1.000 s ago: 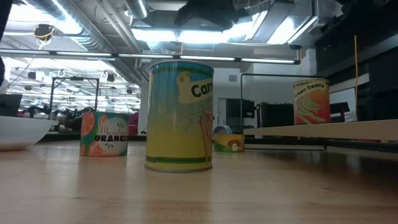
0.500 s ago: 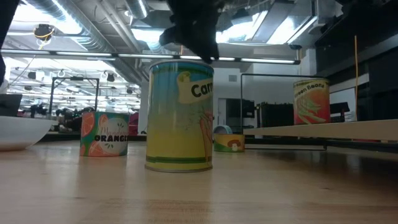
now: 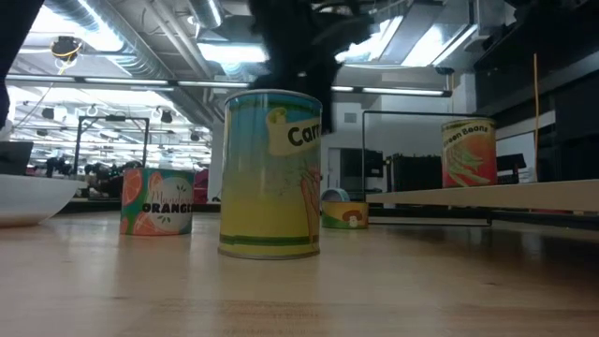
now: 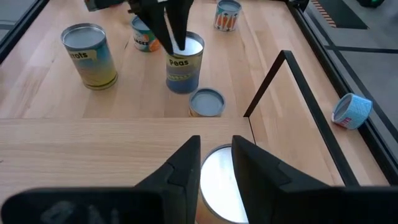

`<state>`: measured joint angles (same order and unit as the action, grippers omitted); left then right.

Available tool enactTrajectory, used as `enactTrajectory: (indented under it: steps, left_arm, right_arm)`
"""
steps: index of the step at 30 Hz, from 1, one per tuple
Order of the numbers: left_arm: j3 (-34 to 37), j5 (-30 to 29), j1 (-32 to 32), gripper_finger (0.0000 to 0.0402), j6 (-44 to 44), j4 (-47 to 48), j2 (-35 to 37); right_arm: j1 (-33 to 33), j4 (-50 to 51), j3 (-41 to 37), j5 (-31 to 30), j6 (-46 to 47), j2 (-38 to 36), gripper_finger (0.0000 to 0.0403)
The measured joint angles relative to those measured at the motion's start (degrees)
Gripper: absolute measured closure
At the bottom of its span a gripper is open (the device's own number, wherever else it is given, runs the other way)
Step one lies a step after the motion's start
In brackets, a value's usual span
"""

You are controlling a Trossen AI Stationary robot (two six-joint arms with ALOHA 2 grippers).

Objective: Pick and place cans onto a shelf
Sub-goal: Put the dark blue can onto the shelf aligned with the orange can

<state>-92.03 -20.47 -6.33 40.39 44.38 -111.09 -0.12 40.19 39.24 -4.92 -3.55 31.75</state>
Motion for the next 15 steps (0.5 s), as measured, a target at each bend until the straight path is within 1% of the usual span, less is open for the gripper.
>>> enactTrajectory:
  steps: [1,3,8,10,15]
  left_arm:
    - [0.0,0.0,0.0,0.0321,0.0,1.0,-0.2]
    - [0.0,0.3,0.0,0.0321,0.0,-0.2,-1.2]
    - [0.0,0.6,0.0,0.0321,0.0,0.6,-2.0]
    - [0.2,0.7,0.0,0.0321,0.0,1.6,-2.0]
    - [0.0,0.3,0.0,0.0321,0.0,0.6,-1.8]
  right_arm:
    - [0.0,0.0,0.0,0.0,0.0,0.0,0.0306]
    - [0.0,0.0,0.0,0.0,0.0,0.0,0.0306]
    - [0.0,0.0,0.0,0.0,0.0,0.0,0.0306]
    - [0.0,0.0,0.0,0.0,0.0,0.0,0.0306]
    - [0.0,0.0,0.0,0.0,0.0,0.0,0.0306]
